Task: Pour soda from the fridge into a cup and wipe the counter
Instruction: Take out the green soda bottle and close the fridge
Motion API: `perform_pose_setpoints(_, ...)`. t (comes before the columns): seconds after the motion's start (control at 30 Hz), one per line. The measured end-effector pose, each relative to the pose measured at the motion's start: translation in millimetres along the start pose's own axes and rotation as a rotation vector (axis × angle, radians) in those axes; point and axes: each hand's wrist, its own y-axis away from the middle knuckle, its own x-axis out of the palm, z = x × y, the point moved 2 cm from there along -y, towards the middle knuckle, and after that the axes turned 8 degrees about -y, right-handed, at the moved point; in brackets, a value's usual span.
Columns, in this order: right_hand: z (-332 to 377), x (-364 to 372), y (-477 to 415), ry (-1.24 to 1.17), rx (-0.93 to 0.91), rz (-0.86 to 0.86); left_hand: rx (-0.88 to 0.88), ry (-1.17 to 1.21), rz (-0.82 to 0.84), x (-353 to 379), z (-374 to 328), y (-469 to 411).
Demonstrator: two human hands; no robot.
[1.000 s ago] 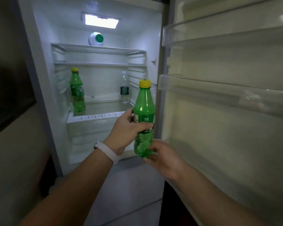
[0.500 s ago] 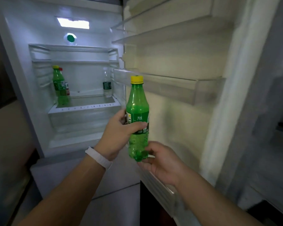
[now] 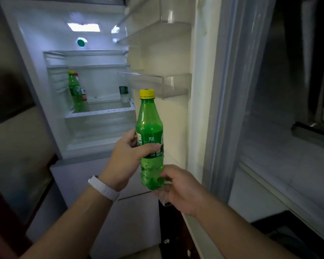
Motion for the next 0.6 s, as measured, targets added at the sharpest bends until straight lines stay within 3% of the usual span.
perform_pose_setpoints(0.1,-1,-6,14,0.043,0.007,-0.008,-0.012,-0.003,0.000,3,-6,12)
perform_pose_setpoints(0.17,0,-15,26,0.195,-0.033,-0.066,-0.016,0.004,0.014,6,-9,18)
perform_pose_setpoints(0.27,15,-41,40,0.560,-0.250,-0.283,-0.011,0.008,0.036,9,-14,22)
perform_pose_setpoints(0.37,42,-61,65,0.777,-0.556,-0.477,-0.009,0.008,0.069,14,-18,24)
perform_pose_setpoints(0.5,74,-69,92,1.023,-0.836,-0.633,-0.019,0.032,0.123,22,-28,26)
perform_pose_setpoints(0.6,95,-72,94,1.064,-0.957,-0.714,-0.010,0.044,0.158,29,-37,26)
